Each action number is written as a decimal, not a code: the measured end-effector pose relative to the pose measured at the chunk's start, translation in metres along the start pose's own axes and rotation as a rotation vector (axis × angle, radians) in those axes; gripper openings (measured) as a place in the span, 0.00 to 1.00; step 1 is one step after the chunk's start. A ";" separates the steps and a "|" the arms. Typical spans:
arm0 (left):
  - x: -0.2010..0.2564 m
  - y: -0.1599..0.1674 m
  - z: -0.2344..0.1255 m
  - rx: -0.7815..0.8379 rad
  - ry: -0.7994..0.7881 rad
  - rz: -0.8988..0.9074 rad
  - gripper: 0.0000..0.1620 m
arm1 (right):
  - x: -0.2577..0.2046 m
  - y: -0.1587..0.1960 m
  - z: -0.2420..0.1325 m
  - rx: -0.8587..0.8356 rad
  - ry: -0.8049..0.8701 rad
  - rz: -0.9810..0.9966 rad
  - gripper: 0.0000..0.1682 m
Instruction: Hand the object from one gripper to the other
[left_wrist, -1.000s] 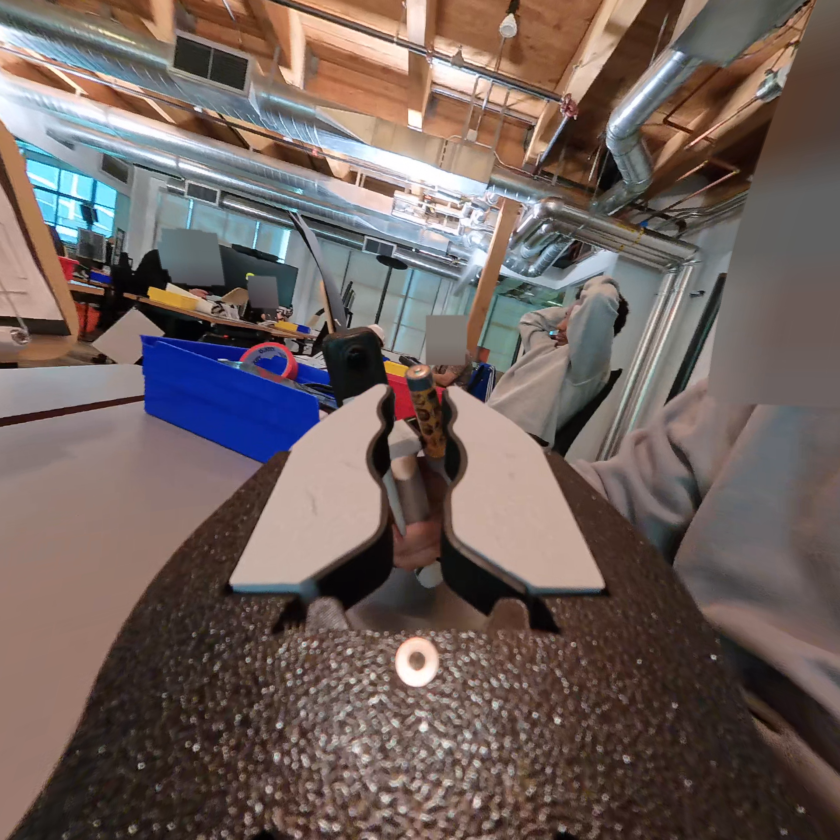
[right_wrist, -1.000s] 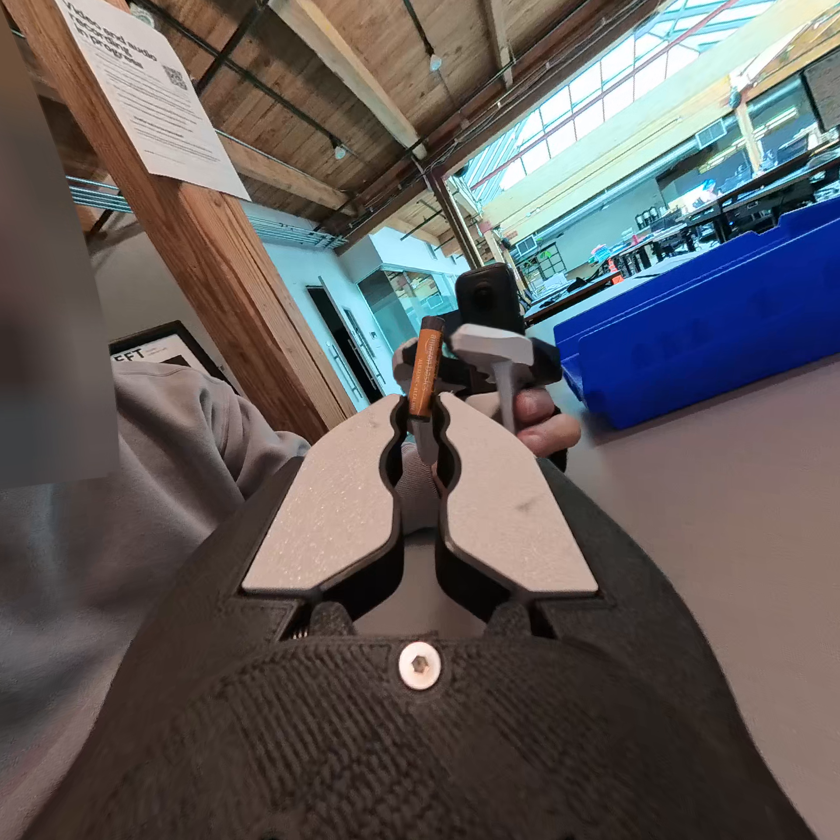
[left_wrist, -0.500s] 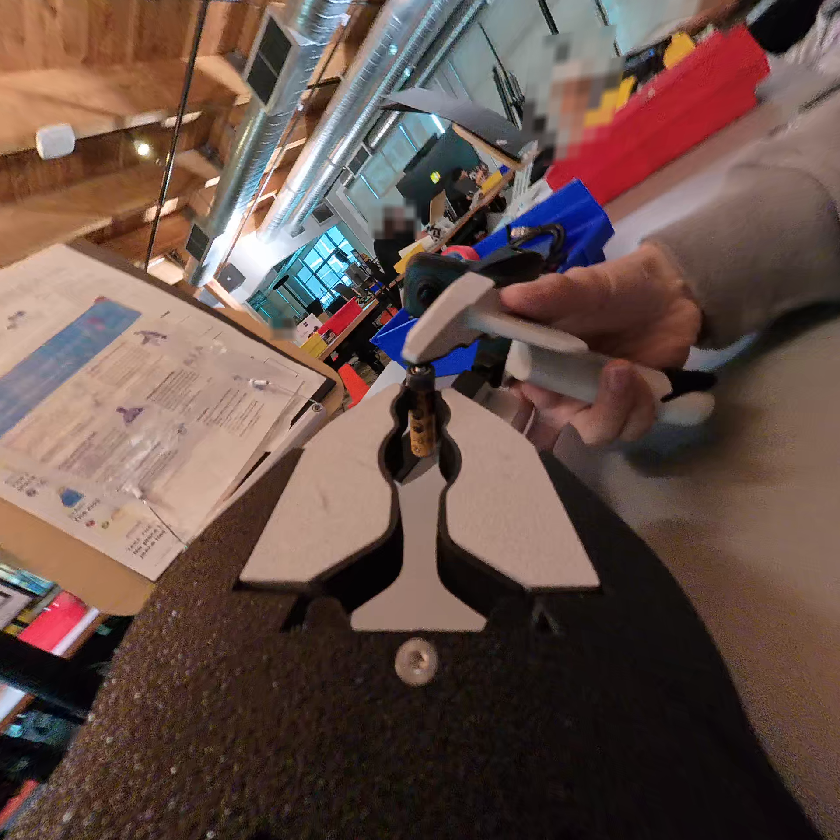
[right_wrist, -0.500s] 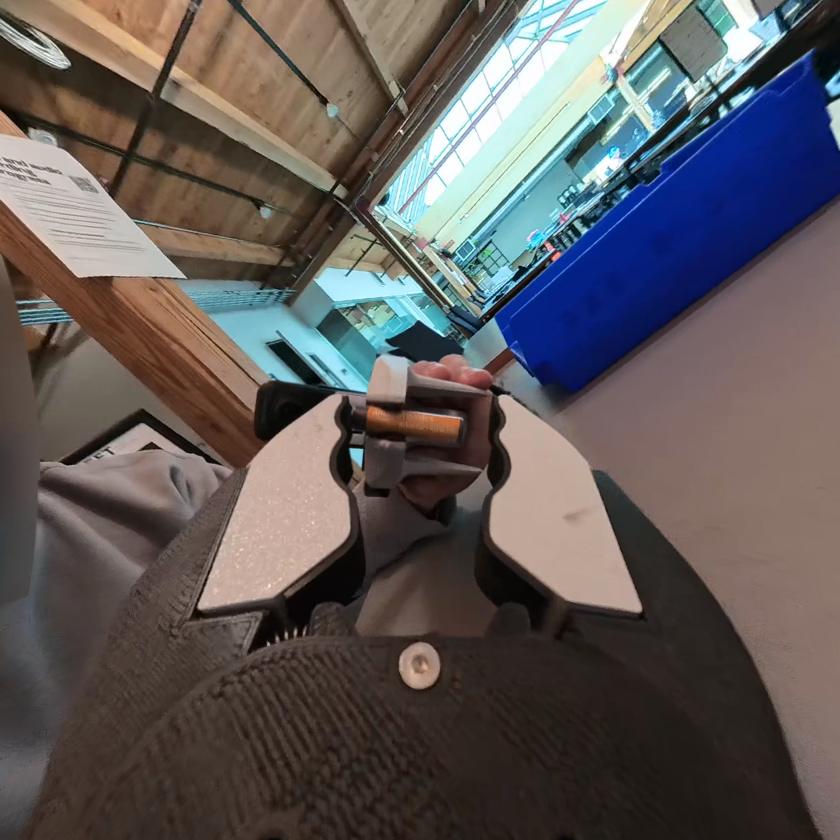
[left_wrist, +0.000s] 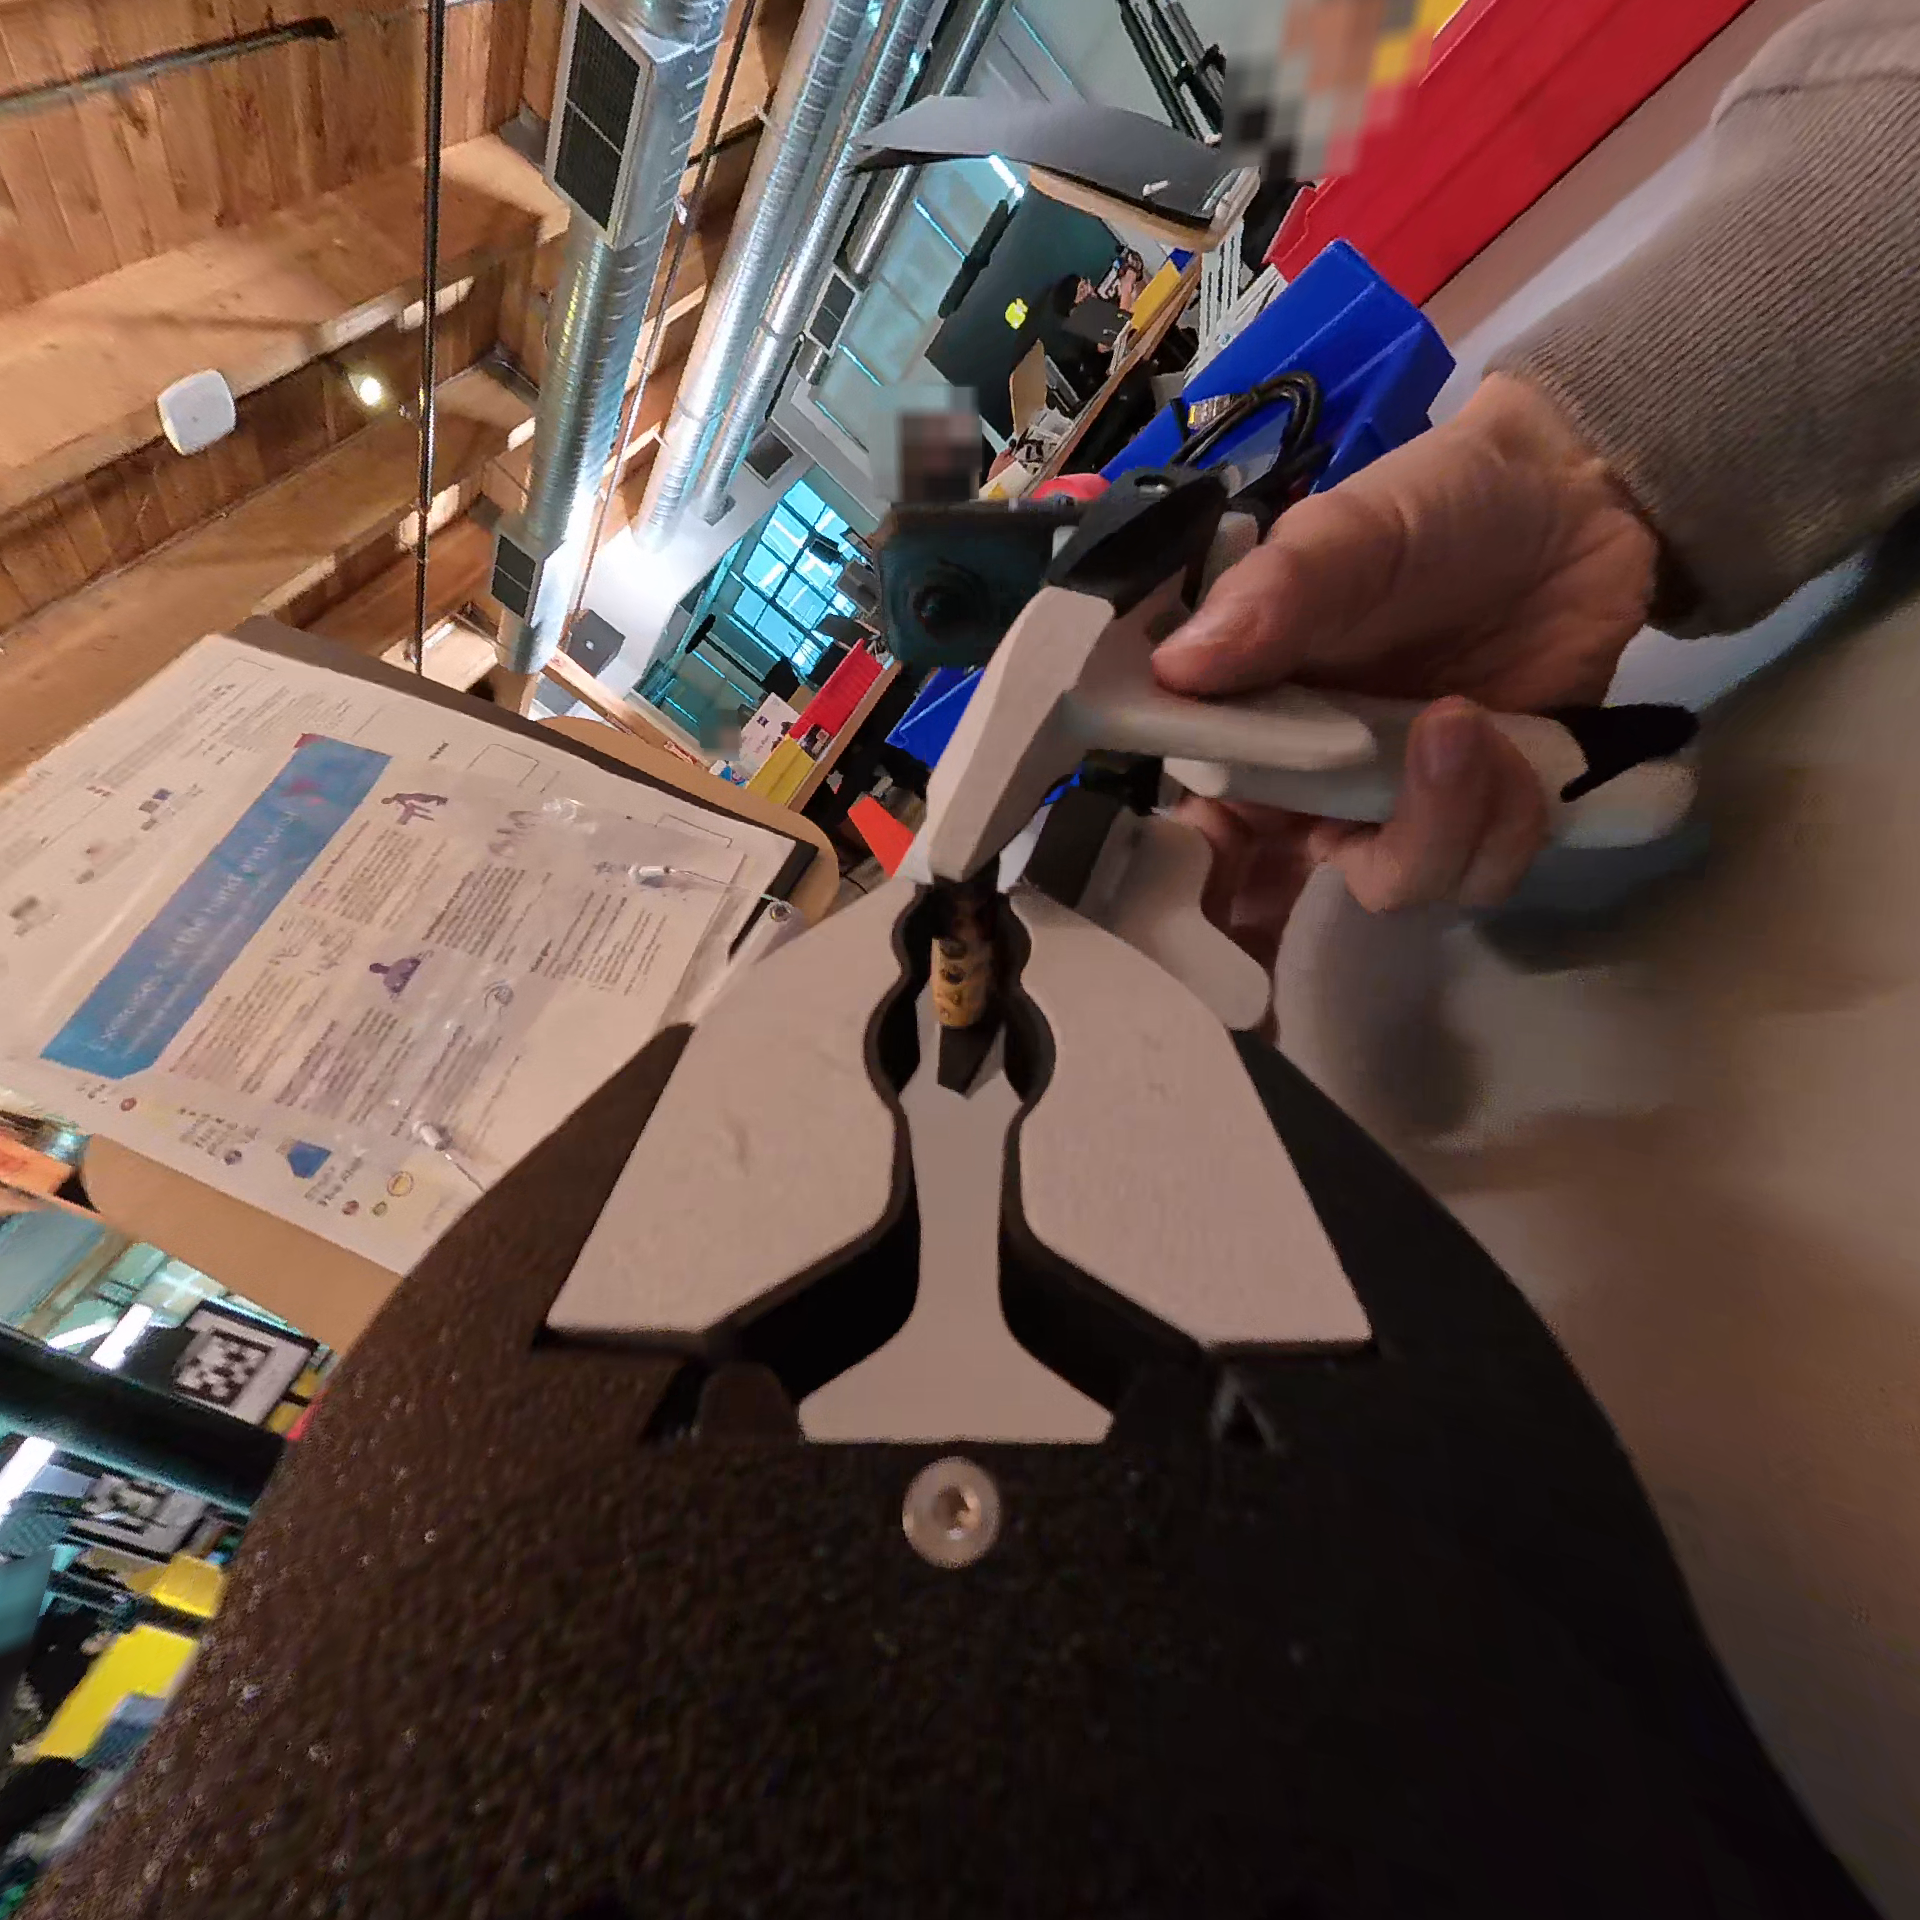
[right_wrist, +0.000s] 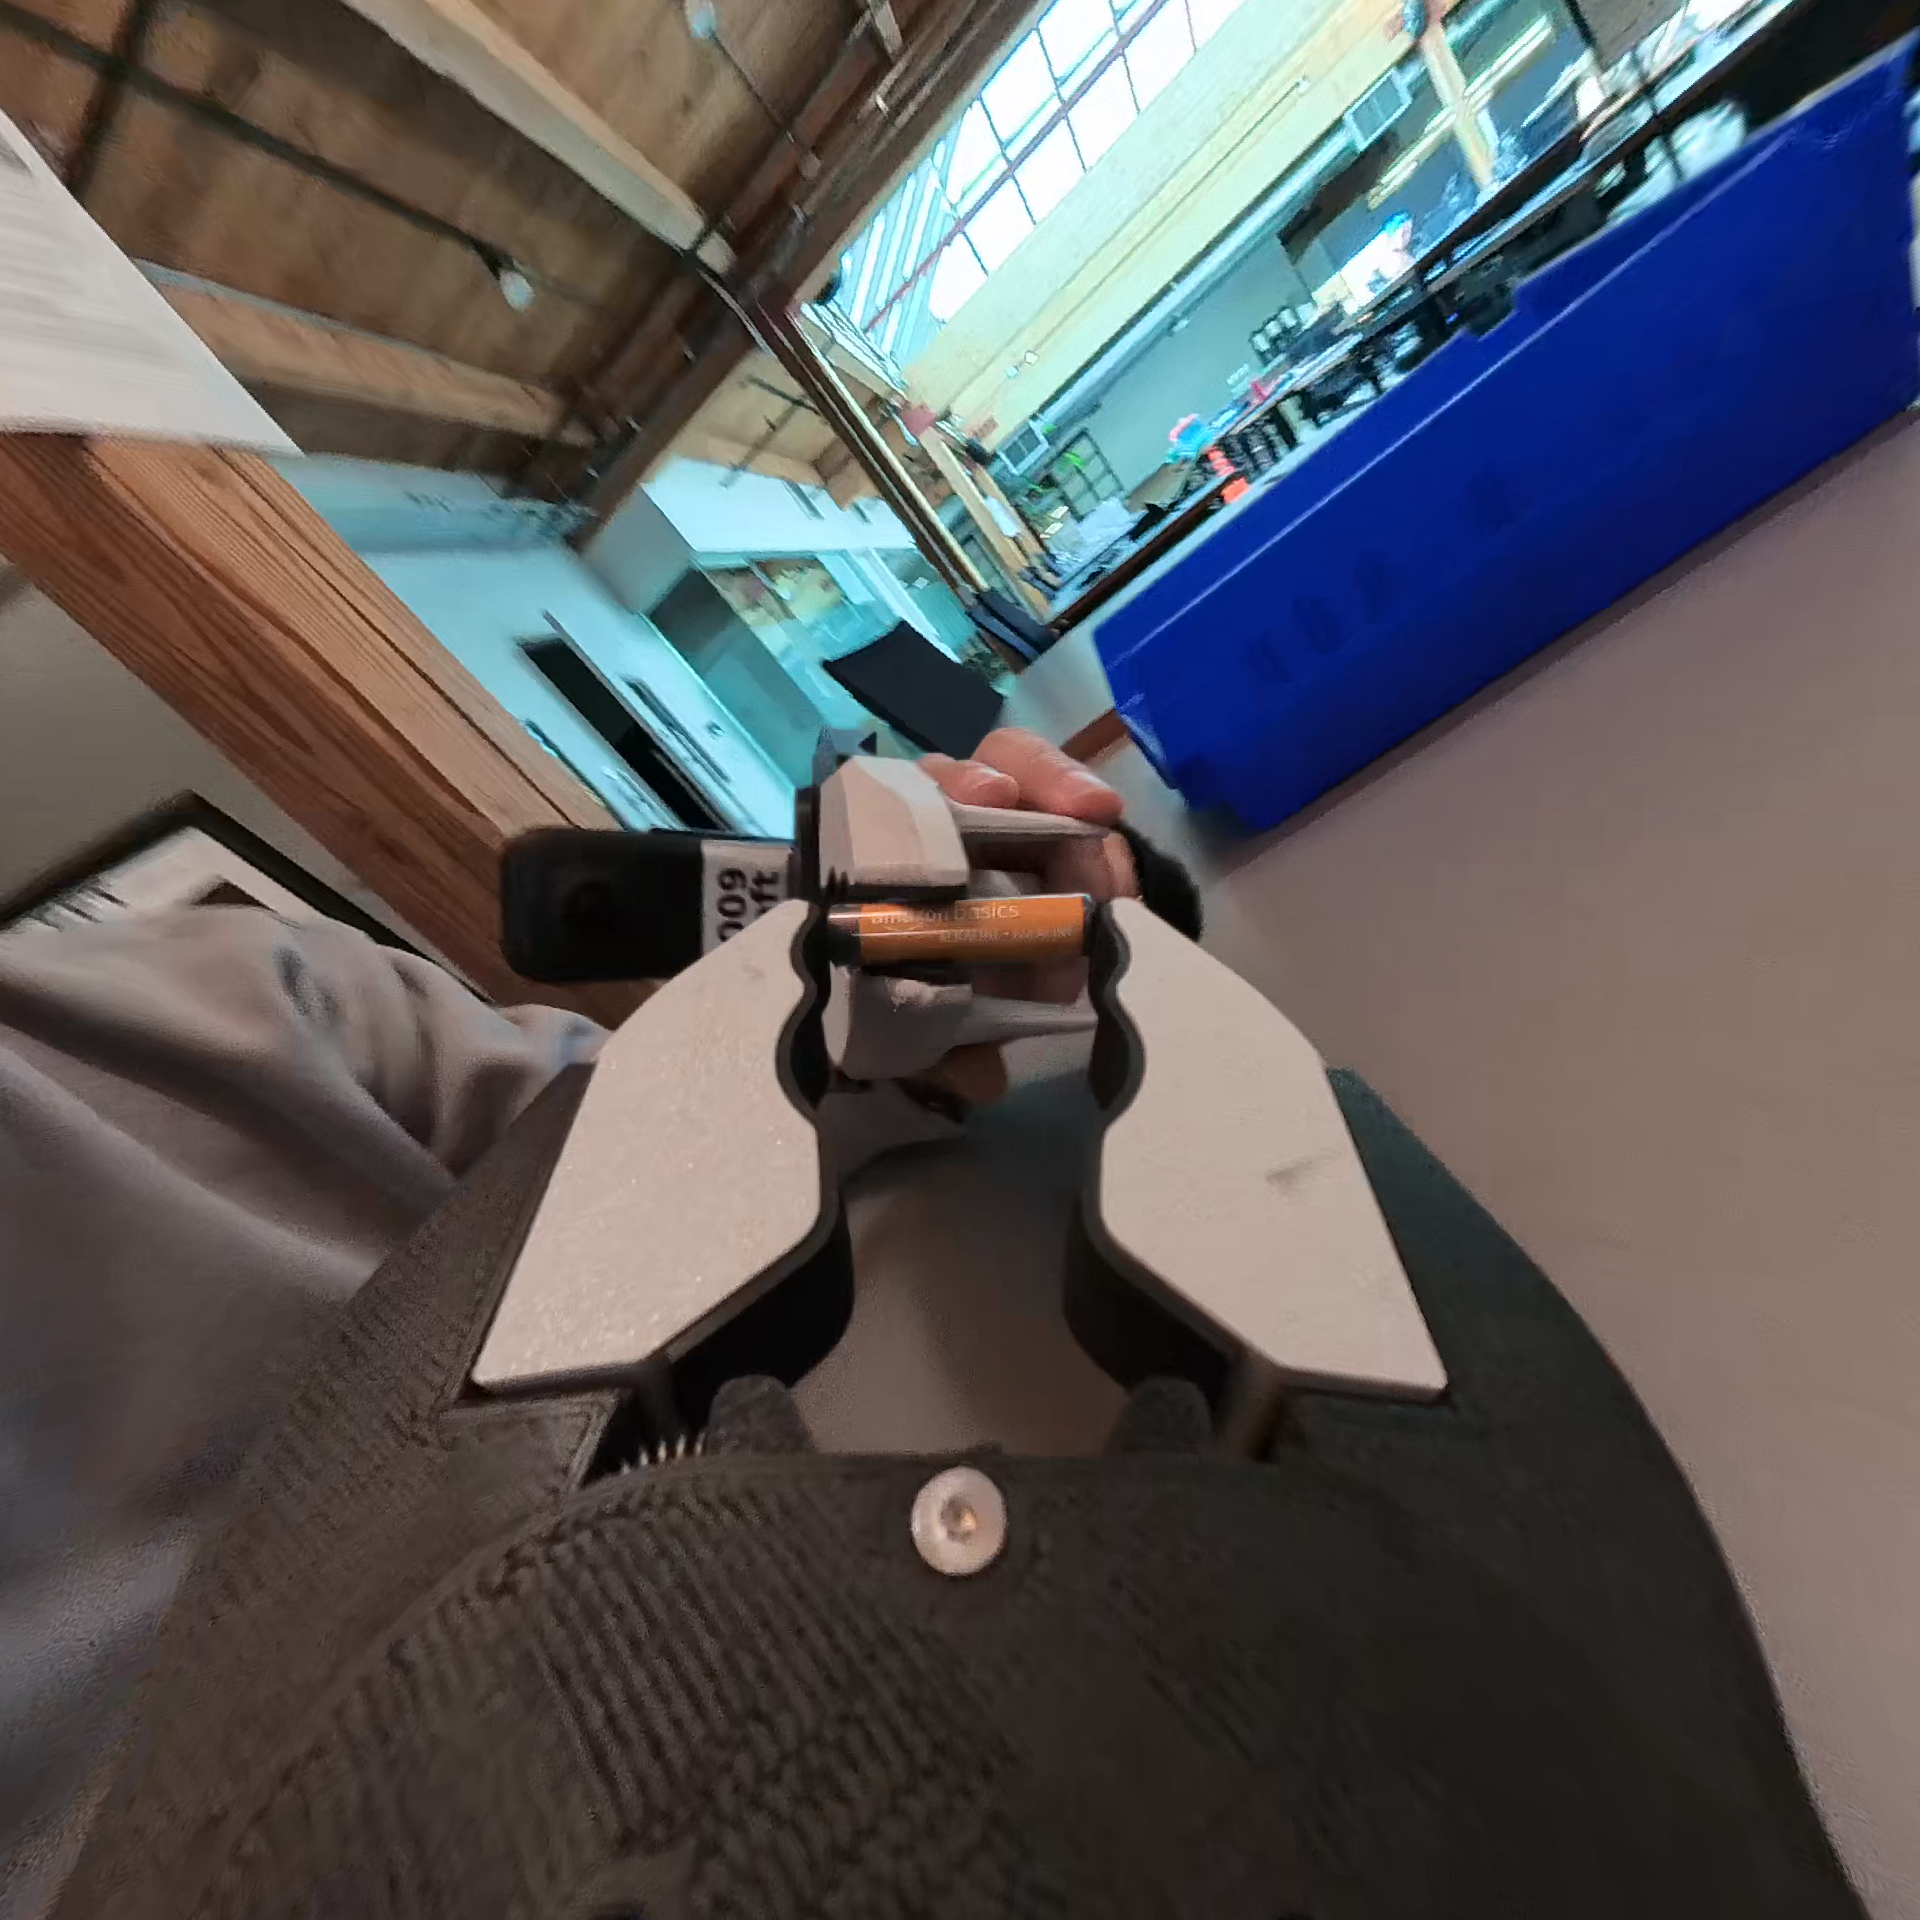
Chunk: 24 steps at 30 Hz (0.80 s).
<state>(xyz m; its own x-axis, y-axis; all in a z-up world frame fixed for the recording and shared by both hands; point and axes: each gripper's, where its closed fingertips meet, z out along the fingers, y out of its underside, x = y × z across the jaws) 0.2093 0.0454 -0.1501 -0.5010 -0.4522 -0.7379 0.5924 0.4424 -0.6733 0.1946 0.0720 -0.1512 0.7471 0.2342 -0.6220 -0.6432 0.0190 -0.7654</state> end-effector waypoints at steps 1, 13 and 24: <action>0.001 0.002 0.001 -0.005 0.004 -0.042 0.12 | 0.002 -0.002 -0.001 0.002 0.033 -0.070 0.29; 0.004 0.011 0.001 -0.011 0.230 -0.859 0.33 | 0.035 -0.025 -0.033 -0.375 0.791 -1.714 0.28; 0.012 0.035 0.009 -0.205 0.109 -0.657 0.07 | 0.049 -0.007 -0.019 -0.635 0.888 -1.926 0.29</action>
<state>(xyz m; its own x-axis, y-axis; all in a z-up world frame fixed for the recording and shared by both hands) 0.2297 0.0484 -0.1824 -0.7817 -0.6007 -0.1678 0.0193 0.2456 -0.9692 0.2385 0.0645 -0.1793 0.2032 -0.0507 0.9778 0.7346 -0.6524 -0.1865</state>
